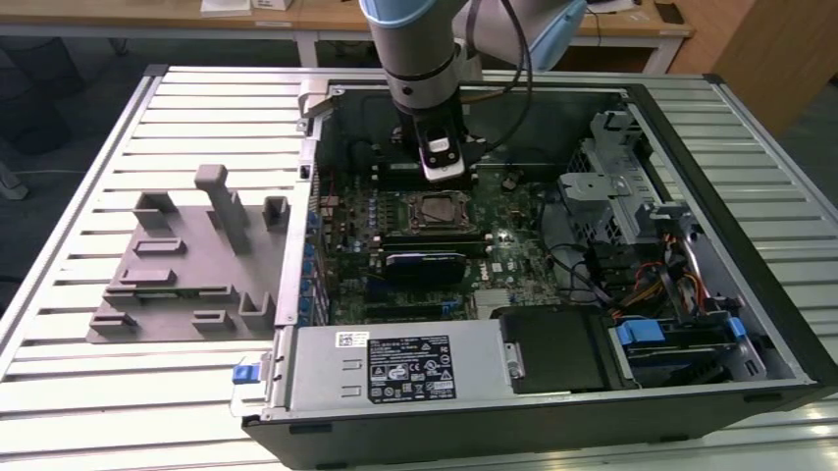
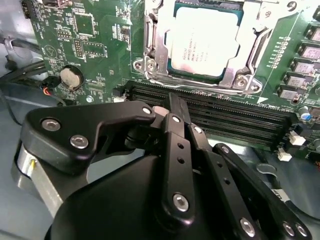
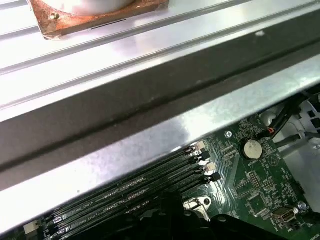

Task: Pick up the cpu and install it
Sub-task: 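Install the first cpu locking lever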

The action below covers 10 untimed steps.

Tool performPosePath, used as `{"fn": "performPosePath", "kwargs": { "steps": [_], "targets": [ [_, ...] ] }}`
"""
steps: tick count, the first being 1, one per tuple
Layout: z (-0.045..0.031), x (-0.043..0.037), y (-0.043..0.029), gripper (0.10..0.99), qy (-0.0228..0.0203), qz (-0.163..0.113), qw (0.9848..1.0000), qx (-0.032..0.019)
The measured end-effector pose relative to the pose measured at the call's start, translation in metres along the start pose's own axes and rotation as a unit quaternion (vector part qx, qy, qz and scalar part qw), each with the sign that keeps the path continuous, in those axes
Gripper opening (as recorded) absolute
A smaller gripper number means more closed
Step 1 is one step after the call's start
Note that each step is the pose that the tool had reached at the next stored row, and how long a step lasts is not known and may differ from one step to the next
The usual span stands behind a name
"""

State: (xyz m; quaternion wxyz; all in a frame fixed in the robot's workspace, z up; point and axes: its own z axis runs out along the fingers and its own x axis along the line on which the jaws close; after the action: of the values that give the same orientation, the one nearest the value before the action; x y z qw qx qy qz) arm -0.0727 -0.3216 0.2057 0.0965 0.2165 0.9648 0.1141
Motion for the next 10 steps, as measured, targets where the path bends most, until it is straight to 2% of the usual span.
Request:
{"fn": "performPosePath", "kwargs": {
  "steps": [2, 5, 7, 8, 10],
  "targets": [
    [0.0000, -0.0001, 0.0000, 0.106, 0.0010, 0.000, 1.0000, 0.0011],
    [0.0006, -0.0010, 0.0004, 0.106, 0.0148, 0.002, 0.9998, 0.0143],
    [0.0008, -0.0015, 0.0002, 0.106, 0.0215, 0.003, 0.9995, 0.0240],
    [0.0006, -0.0019, -0.0006, 0.106, 0.0220, 0.002, 0.9994, 0.0279],
    [-0.0001, -0.0033, -0.0034, 0.106, 0.0202, 0.001, 0.9992, 0.0335]
  ]
}}
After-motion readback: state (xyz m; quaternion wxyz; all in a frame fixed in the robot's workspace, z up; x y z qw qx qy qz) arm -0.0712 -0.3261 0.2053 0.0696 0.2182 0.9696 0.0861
